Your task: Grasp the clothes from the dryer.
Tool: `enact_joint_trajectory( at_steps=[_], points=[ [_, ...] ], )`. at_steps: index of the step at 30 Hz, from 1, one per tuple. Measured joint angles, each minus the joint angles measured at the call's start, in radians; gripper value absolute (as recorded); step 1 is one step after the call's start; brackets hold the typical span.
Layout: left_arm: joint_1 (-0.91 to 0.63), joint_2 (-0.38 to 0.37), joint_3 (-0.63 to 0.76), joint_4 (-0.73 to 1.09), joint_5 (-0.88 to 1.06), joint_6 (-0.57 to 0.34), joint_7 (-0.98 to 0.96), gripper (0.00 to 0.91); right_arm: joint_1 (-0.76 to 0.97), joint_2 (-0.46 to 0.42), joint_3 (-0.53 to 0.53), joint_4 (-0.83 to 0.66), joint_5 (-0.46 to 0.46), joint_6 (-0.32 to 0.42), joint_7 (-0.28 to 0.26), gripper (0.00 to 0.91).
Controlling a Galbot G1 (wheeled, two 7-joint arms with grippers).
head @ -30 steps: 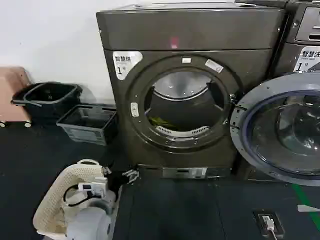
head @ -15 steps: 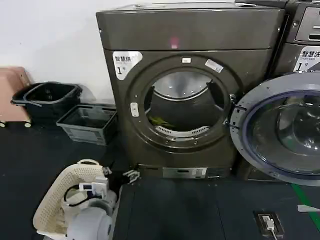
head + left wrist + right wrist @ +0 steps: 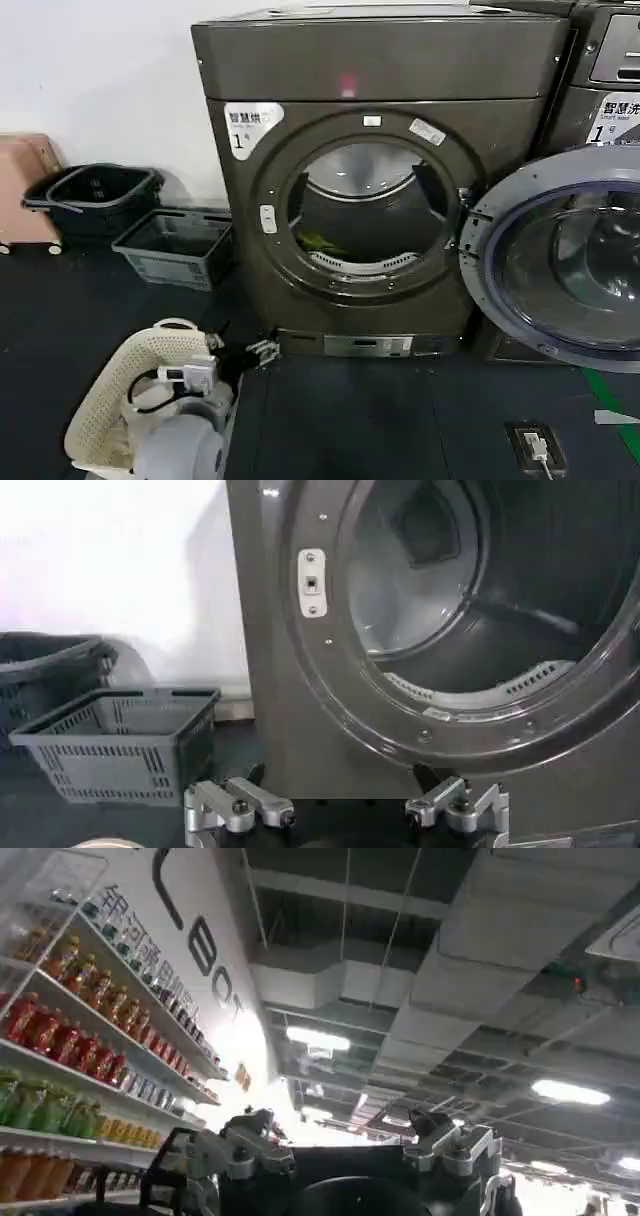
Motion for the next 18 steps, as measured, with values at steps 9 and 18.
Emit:
enact_joint_trajectory(
  at_steps=[9, 18],
  points=[
    [0.002, -0.003, 0.000, 0.004, 0.000, 0.000, 0.001, 0.907, 0.002, -0.001, 0.002, -0.010, 0.004, 0.002, 0.004, 0.907],
    [0.003, -0.005, 0.004, 0.008, 0.000, 0.000, 0.001, 0.907, 0.002, -0.006, 0.012, -0.022, 0.005, 0.002, 0.006, 0.907]
  ],
)
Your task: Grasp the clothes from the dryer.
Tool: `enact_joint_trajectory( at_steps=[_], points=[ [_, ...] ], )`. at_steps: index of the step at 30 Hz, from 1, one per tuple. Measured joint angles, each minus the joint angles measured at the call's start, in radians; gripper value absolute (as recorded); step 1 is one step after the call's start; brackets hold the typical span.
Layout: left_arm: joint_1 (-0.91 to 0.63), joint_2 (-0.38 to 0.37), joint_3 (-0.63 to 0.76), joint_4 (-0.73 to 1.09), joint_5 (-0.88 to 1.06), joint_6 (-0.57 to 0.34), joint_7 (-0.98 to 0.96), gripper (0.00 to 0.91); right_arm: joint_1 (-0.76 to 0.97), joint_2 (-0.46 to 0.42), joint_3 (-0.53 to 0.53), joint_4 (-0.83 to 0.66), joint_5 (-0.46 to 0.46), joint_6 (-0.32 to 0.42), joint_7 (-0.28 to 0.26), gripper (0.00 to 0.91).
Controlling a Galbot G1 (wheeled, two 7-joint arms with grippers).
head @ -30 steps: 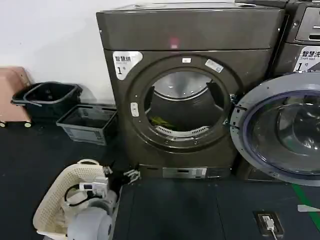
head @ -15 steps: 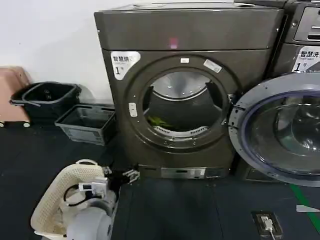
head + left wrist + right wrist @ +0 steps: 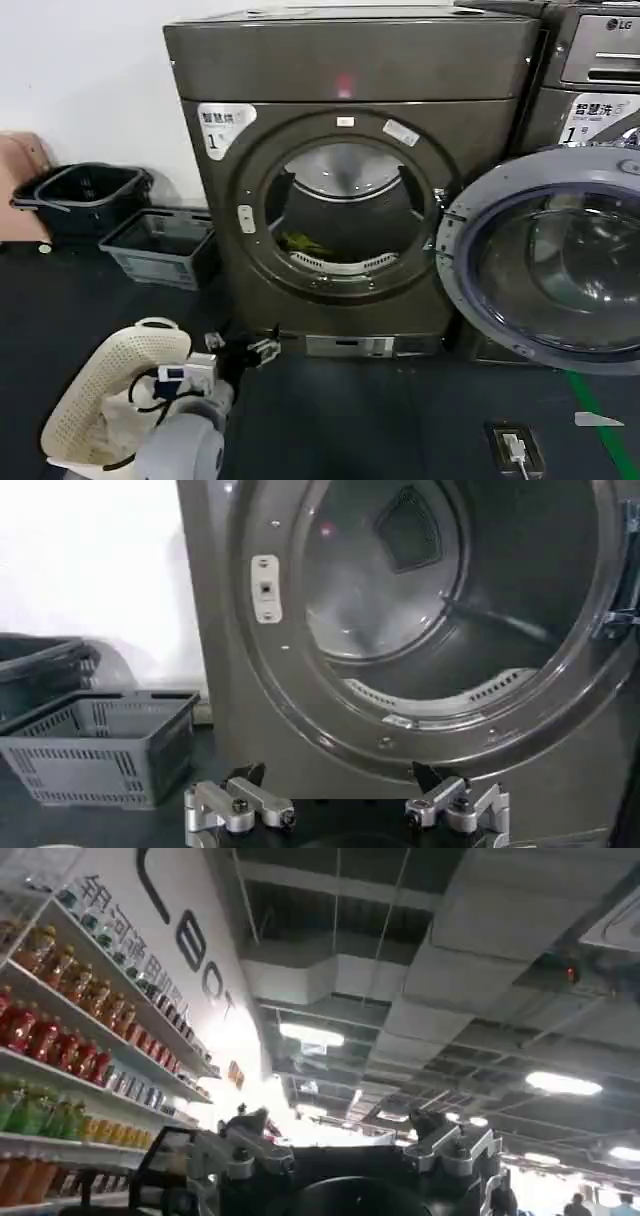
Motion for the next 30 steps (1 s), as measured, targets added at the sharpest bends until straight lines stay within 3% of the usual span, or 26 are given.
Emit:
enact_joint_trajectory(
  at_steps=[30],
  points=[
    [0.004, -0.004, 0.010, 0.003, 0.006, 0.000, 0.004, 0.907, 0.004, 0.008, 0.003, -0.008, 0.003, 0.001, 0.001, 0.907]
  ],
)
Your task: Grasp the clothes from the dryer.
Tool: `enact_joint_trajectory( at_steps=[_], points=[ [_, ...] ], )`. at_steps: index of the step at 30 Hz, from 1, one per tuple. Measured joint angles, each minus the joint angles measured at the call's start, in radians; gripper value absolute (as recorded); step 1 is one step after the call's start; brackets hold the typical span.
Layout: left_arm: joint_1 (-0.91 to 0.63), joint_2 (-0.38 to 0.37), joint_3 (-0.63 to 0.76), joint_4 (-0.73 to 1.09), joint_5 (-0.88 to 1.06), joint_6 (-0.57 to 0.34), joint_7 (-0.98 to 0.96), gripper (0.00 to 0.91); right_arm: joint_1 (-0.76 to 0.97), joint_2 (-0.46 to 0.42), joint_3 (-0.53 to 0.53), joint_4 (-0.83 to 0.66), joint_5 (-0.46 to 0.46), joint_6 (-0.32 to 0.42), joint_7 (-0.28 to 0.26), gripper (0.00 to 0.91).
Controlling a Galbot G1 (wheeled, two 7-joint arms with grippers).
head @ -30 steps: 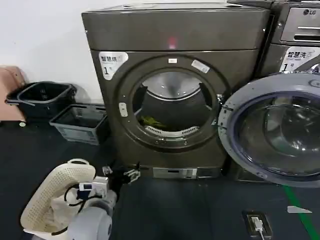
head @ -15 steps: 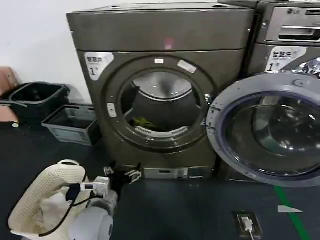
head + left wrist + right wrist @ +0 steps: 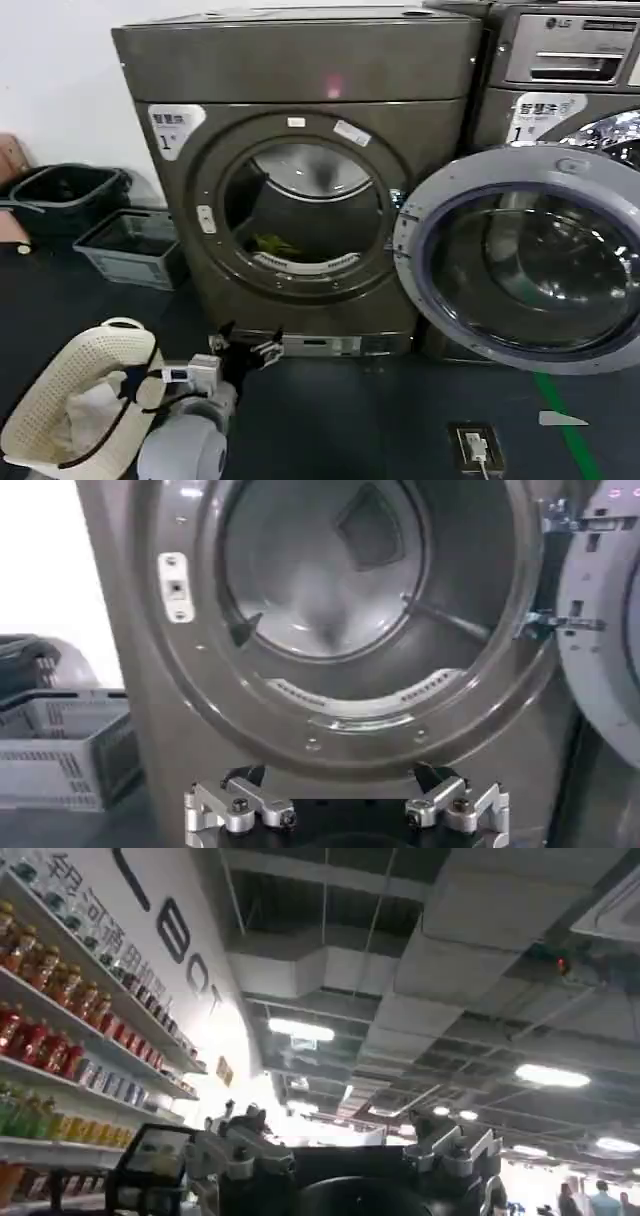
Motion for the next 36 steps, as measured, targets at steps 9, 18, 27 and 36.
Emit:
enact_joint_trajectory(
  at_steps=[9, 18, 27, 36],
  points=[
    [0.002, -0.001, 0.001, -0.001, 0.008, 0.000, 0.000, 0.907, 0.002, 0.005, 0.002, 0.003, 0.006, 0.003, 0.001, 0.907],
    [0.007, -0.001, 0.002, -0.002, 0.018, 0.000, 0.000, 0.907, -0.002, 0.012, 0.011, 0.004, 0.017, 0.017, 0.009, 0.907],
    [0.012, 0.001, 0.002, -0.007, 0.024, 0.000, 0.000, 0.907, -0.001, 0.018, 0.019, 0.012, 0.043, 0.024, 0.008, 0.907],
    [0.011, 0.002, 0.001, -0.007, 0.026, 0.000, 0.000, 0.907, -0.003, 0.021, 0.021, 0.013, 0.053, 0.024, 0.007, 0.907]
  ],
)
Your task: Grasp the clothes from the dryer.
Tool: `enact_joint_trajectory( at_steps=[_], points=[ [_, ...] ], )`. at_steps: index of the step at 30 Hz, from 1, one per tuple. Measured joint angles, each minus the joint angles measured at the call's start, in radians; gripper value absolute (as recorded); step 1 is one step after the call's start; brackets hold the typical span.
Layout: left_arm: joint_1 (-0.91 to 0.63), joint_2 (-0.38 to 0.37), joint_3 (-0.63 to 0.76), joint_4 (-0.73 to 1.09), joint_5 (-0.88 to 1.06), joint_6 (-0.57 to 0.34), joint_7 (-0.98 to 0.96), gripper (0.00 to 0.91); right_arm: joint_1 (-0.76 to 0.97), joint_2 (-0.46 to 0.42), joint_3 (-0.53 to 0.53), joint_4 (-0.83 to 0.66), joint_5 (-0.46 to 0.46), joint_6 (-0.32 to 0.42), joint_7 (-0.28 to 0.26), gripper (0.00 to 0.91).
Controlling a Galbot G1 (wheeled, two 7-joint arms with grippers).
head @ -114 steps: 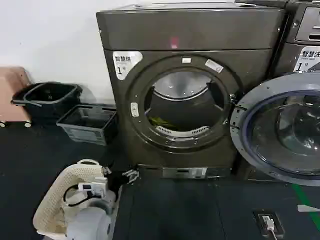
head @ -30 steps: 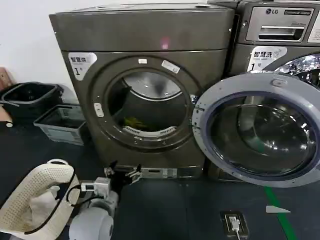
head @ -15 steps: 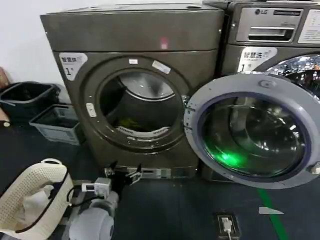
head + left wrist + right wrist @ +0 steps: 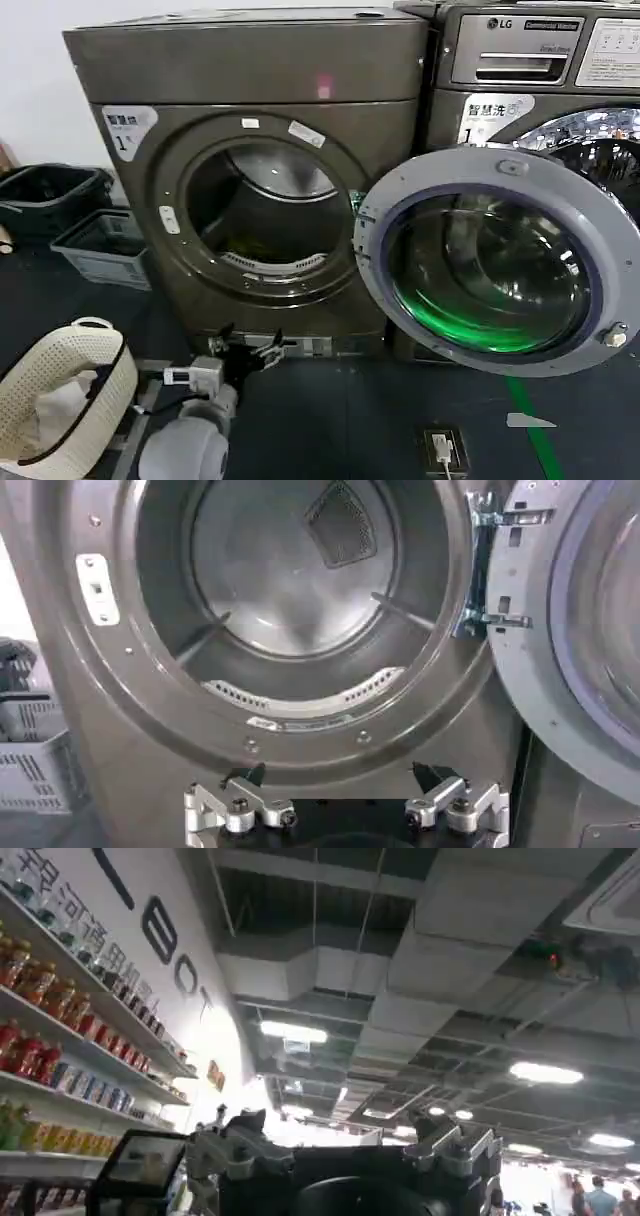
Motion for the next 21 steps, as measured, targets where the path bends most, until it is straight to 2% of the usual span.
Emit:
enact_joint_trajectory(
  at_steps=[21],
  points=[
    [-0.003, 0.003, -0.002, -0.004, 0.000, 0.000, -0.001, 0.907, 0.001, 0.004, 0.003, 0.000, 0.008, 0.000, 0.001, 0.907]
  ],
)
